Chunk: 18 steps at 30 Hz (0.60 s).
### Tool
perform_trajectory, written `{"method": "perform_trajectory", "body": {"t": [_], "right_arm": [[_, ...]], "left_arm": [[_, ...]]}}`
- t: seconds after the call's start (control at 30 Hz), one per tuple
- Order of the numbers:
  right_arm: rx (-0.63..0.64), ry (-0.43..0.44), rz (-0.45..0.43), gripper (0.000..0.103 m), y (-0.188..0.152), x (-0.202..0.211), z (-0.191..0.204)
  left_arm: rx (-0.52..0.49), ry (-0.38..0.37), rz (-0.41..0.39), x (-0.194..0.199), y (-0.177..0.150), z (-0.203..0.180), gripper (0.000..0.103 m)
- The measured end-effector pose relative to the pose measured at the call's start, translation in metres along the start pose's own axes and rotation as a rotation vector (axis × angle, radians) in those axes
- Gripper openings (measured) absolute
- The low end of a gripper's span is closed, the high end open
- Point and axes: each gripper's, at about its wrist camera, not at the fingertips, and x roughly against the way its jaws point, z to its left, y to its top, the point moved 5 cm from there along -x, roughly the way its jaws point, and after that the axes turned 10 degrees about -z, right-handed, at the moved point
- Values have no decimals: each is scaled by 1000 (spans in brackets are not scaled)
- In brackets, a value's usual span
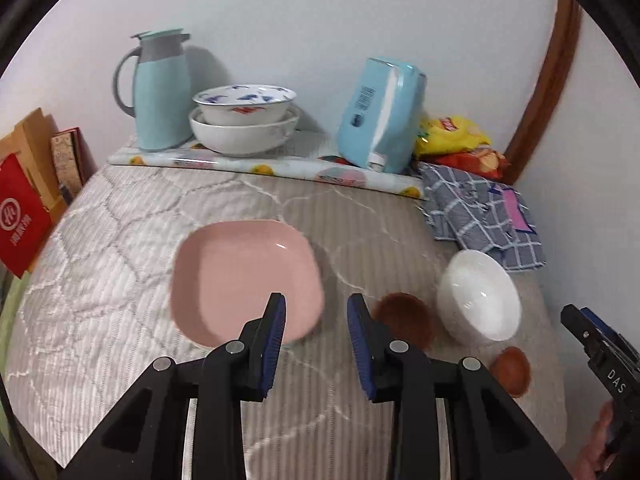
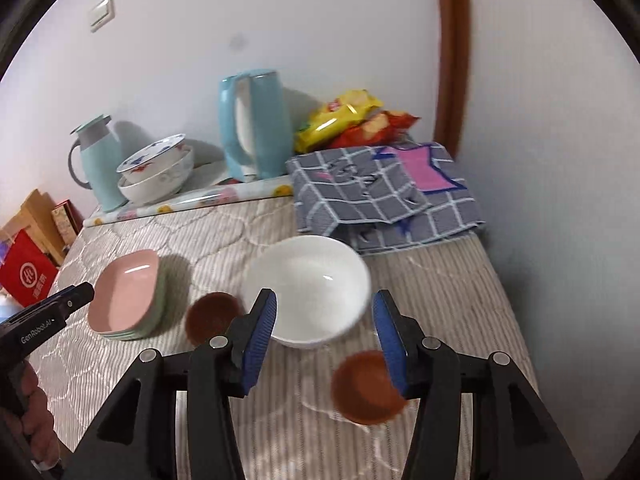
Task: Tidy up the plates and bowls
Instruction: 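Raise the open left tool and move it toward the brown clay bowl, then grasp the larger brown bowl rim with the left tool while the right tool grasps the small brown bowl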
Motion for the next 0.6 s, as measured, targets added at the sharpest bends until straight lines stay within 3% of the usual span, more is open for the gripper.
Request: {"method": "perform_trajectory", "body": {"t": [0.6], "right_arm": [[-49,-41,89,50,-37,-15,-65]], "left_arm": [[-50,33,90,-37,-29,-42,30]]}}
